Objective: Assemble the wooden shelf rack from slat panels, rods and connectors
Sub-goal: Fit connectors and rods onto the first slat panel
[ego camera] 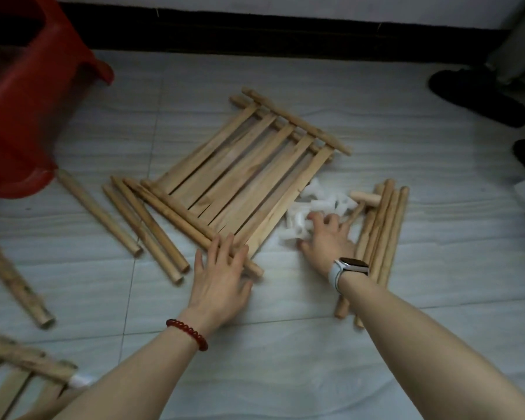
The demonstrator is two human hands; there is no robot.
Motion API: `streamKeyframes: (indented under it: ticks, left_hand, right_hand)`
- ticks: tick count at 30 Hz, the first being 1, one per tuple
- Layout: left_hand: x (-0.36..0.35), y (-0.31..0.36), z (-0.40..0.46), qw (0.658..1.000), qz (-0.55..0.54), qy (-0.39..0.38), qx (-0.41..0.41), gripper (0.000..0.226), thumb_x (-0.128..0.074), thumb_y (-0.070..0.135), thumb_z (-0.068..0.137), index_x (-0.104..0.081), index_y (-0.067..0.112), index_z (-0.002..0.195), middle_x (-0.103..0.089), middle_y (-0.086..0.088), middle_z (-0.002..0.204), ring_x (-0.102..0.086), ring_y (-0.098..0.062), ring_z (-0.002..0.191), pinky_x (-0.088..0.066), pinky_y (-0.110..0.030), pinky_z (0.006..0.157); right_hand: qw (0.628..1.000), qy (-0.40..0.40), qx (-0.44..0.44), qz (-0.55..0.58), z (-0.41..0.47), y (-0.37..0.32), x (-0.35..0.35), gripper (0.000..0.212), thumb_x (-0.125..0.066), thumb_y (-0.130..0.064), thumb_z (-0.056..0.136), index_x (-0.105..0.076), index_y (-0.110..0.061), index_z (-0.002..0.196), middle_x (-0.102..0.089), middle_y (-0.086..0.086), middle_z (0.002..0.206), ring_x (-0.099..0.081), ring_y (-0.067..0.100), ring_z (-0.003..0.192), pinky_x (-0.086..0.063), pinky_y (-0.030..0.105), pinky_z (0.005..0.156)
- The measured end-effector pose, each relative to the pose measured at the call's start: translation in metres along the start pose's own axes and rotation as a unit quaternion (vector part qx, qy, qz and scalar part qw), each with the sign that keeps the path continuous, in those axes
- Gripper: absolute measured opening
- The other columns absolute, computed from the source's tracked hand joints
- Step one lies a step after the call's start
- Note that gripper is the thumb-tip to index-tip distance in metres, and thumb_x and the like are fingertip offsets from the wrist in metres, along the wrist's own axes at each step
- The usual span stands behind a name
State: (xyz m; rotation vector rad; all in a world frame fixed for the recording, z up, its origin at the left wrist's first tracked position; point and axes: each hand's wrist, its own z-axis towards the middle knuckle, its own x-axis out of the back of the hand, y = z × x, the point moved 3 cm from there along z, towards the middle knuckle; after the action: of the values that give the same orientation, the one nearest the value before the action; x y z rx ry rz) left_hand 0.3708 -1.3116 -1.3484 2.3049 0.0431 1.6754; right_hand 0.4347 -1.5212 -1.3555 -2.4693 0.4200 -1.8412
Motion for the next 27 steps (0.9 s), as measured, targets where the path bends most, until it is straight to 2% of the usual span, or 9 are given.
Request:
streamKeyframes:
  ticks: [4,7,12,14,18,21,23,24,27]
  left_hand:
    - [0.009,0.011,-0.004,0.994,-0.073,0.083,-0.023,0.056,-0.056,0.031,0.089,-0.038,0.019,0.14,-0.028,-0.006,0.15,-0.019,-0.024,0.14,-0.02,-0.045,0.111]
    - [0.015,0.022,0.0,0.98,-0.156,0.106,-0.062,0.059,-0.059,0.025,0.087,-0.037,0.02,0.141,-0.034,-0.003,0.145,-0.029,-0.02,0.133,-0.03,-0.034,0.106]
    - [0.006,0.043,-0.002,0.922,-0.378,-0.032,-0.072,0.073,-0.062,0.011,0.082,-0.03,0.028,0.145,-0.033,0.004,0.143,-0.036,-0.011,0.129,-0.031,-0.017,0.104]
    - [-0.001,0.044,-0.011,0.936,-0.344,-0.038,-0.061,0.072,-0.059,0.01,0.084,-0.027,0.025,0.146,-0.033,0.002,0.143,-0.036,-0.013,0.13,-0.032,-0.02,0.104]
    - [-0.014,0.041,-0.035,0.992,-0.095,0.028,-0.081,0.07,-0.053,0.037,0.09,-0.019,0.02,0.149,-0.029,0.0,0.147,-0.023,-0.019,0.136,-0.031,-0.034,0.104]
    - [-0.035,0.037,-0.063,0.99,-0.009,-0.041,-0.135,0.066,-0.045,0.056,0.088,-0.026,0.027,0.145,-0.019,0.001,0.154,-0.007,-0.021,0.142,-0.016,-0.038,0.108]
    - [-0.048,0.034,-0.083,0.981,0.003,-0.092,-0.169,0.065,-0.037,0.063,0.089,-0.026,0.032,0.145,-0.012,0.003,0.157,-0.001,-0.019,0.143,-0.01,-0.039,0.109]
    - [-0.051,0.033,-0.092,0.98,-0.001,-0.092,-0.179,0.065,-0.032,0.066,0.089,-0.025,0.034,0.145,-0.012,0.003,0.157,-0.002,-0.019,0.143,-0.009,-0.038,0.11]
    - [-0.05,0.04,-0.113,0.973,-0.052,-0.067,-0.215,0.067,-0.026,0.069,0.086,-0.035,0.034,0.142,-0.03,-0.001,0.152,-0.02,-0.023,0.141,-0.021,-0.042,0.108]
  right_hand:
    - [0.998,-0.031,0.044,-0.013,-0.015,-0.008,-0.002,0.052,-0.056,-0.029,0.086,-0.035,-0.03,0.133,-0.038,0.01,0.128,-0.039,0.032,0.117,-0.04,0.036,0.074]
    - [0.997,-0.017,0.068,0.013,-0.036,-0.009,-0.002,0.043,-0.054,-0.029,0.086,-0.038,-0.026,0.126,-0.043,0.006,0.119,-0.045,0.028,0.111,-0.039,0.033,0.069]
    - [0.988,-0.004,0.091,0.124,-0.07,-0.016,-0.007,0.033,-0.052,-0.039,0.089,-0.046,-0.028,0.12,-0.052,0.001,0.11,-0.053,0.021,0.101,-0.038,0.03,0.068]
    - [0.983,-0.013,0.071,0.168,-0.081,-0.014,-0.011,0.032,-0.054,-0.038,0.089,-0.048,-0.027,0.118,-0.054,0.001,0.111,-0.053,0.021,0.101,-0.037,0.029,0.07]
    - [0.969,-0.011,-0.01,0.246,-0.098,-0.003,-0.016,0.031,-0.052,-0.032,0.091,-0.047,-0.019,0.119,-0.056,0.005,0.119,-0.055,0.024,0.104,-0.04,0.029,0.075]
    - [0.936,-0.005,-0.061,0.346,-0.115,0.003,-0.022,0.032,-0.052,-0.027,0.09,-0.046,-0.016,0.119,-0.057,0.004,0.116,-0.057,0.028,0.104,-0.05,0.043,0.084]
    - [0.914,0.003,-0.079,0.399,-0.126,0.007,-0.026,0.023,-0.053,-0.024,0.09,-0.045,-0.021,0.112,-0.056,-0.007,0.102,-0.058,0.021,0.095,-0.053,0.051,0.079]
    - [0.904,0.009,-0.087,0.418,-0.129,0.008,-0.027,0.02,-0.053,-0.023,0.091,-0.044,-0.024,0.109,-0.052,-0.013,0.096,-0.057,0.013,0.088,-0.055,0.048,0.073]
    - [0.88,0.012,-0.117,0.46,-0.135,0.01,-0.034,0.023,-0.052,-0.023,0.092,-0.042,-0.026,0.112,-0.051,-0.009,0.099,-0.056,0.003,0.072,-0.051,0.028,0.05]
